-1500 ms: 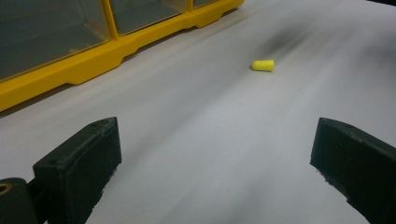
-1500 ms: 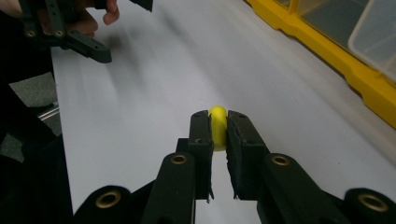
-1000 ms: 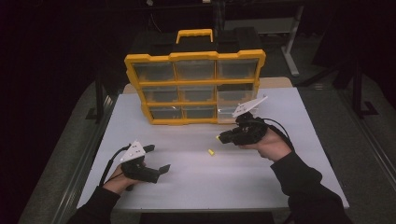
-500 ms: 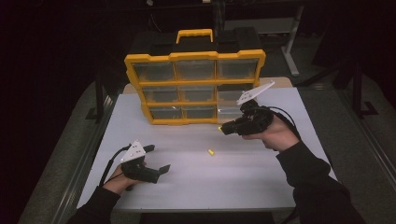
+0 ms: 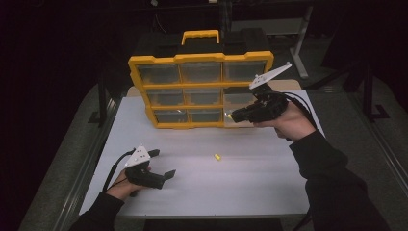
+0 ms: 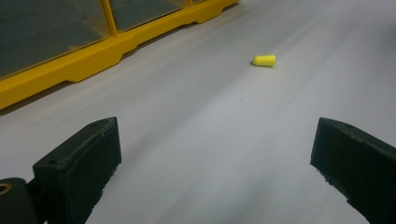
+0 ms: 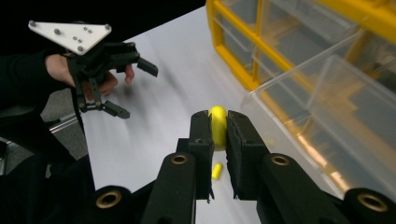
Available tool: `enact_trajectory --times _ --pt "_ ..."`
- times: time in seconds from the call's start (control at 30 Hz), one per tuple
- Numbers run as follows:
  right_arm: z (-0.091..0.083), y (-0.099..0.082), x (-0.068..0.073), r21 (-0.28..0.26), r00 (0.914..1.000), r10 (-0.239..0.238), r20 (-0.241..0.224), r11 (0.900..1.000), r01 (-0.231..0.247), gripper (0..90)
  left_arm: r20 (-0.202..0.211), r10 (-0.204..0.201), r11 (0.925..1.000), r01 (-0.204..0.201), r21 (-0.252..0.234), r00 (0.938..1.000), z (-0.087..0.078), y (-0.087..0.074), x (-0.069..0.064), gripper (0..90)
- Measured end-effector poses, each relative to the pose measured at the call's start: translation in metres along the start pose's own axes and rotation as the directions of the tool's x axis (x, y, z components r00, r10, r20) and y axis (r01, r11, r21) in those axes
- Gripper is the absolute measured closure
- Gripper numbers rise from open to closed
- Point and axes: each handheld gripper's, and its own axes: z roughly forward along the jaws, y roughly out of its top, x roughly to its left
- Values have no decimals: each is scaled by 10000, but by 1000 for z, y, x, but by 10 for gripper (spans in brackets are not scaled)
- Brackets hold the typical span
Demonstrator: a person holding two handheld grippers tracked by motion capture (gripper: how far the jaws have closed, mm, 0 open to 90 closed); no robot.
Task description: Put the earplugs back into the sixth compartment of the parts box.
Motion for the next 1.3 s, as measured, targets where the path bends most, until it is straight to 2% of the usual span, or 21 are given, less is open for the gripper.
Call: enact_trajectory --times 0.33,0.63,0.93,1.07,1.3 --pt "-10 11 -18 31 9985 256 479 9997 -258 794 31 -48 10000 48 -46 10000 0 0 0 11" --pt "-14 16 -43 283 9902 679 1221 9970 -718 794 33 -23 10000 23 -46 10000 0 0 0 11" --pt "2 18 -56 997 9844 744 1595 9908 -910 790 14 -1 10000 1 -70 10000 -1 0 0 11" --pt "11 17 -59 1415 9834 758 1649 9849 -997 787 14 18 10000 -18 -58 10000 -1 0 0 11" --pt "18 18 -59 1723 9822 736 1728 9796 -1038 755 30 30 10000 -30 -50 10000 -1 0 0 12"
